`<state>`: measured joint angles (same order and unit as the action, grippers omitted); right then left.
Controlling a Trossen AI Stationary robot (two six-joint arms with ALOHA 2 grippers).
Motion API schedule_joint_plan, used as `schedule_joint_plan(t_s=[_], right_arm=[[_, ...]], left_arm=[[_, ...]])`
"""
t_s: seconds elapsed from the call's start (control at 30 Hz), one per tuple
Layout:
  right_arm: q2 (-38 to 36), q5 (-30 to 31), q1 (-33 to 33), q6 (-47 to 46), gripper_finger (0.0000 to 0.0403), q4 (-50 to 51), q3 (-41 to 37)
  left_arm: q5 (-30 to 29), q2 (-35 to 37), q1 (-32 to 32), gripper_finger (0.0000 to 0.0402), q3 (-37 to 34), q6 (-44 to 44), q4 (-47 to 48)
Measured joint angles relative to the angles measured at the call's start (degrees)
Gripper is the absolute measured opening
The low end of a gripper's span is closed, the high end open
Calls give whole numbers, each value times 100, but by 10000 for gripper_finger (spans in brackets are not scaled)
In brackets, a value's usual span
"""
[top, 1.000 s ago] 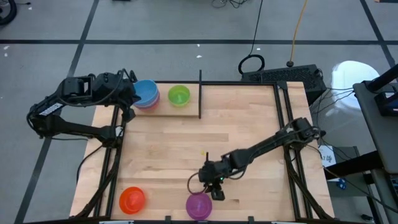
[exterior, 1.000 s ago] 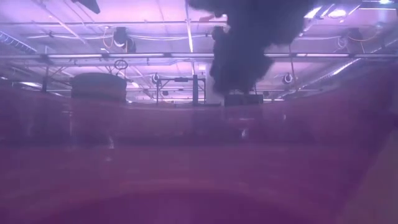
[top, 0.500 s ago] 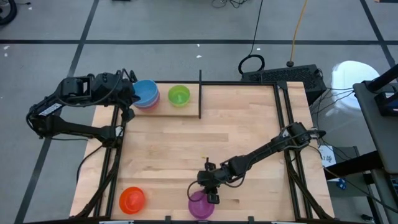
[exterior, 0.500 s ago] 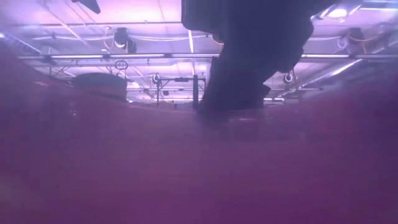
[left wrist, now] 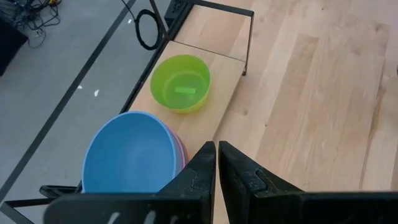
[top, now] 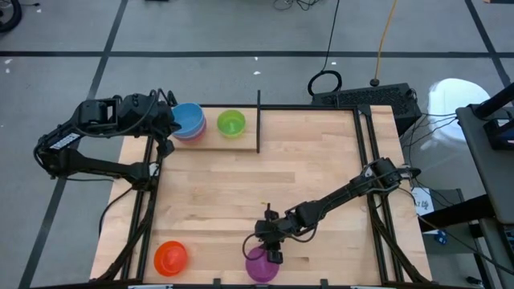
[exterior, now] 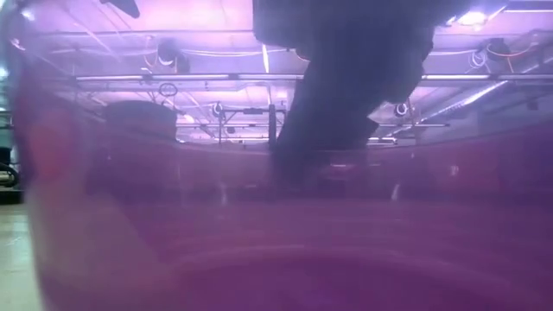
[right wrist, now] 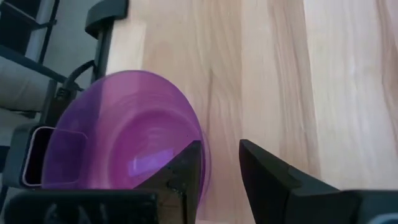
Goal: Place and stack bowls onto a shelf
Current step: Stack the transparent violet bowl on top of the transparent green bowl on the shelf
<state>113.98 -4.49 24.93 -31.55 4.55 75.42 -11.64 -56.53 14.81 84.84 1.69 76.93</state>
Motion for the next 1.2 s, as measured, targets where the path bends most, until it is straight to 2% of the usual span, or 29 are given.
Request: schedule_joint_plan(t_s=[0.47, 0.57, 0.7, 0.83, 1.03, 1.2], right_arm=[[-3, 23, 0, -28, 95, -4, -119], [-3, 183, -8, -30, 74, -6, -119], [-3, 278, -64, -28, 17, -4, -119], [-3, 299, -138, 248, 5, 5, -119], [-144, 293, -568, 1321, 1, 376, -119], [-493, 726, -1264, 1634, 1, 865, -121]], left_arm=[[0, 0, 0, 26, 0, 7, 0], [0, 0, -2, 26, 0, 7, 0], [0, 0, 0, 26, 0, 7, 0], [0, 0, 0, 26, 0, 7, -1], [0, 0, -1, 26, 0, 9, -28], [-8, -1, -2, 26, 0, 203, -26]])
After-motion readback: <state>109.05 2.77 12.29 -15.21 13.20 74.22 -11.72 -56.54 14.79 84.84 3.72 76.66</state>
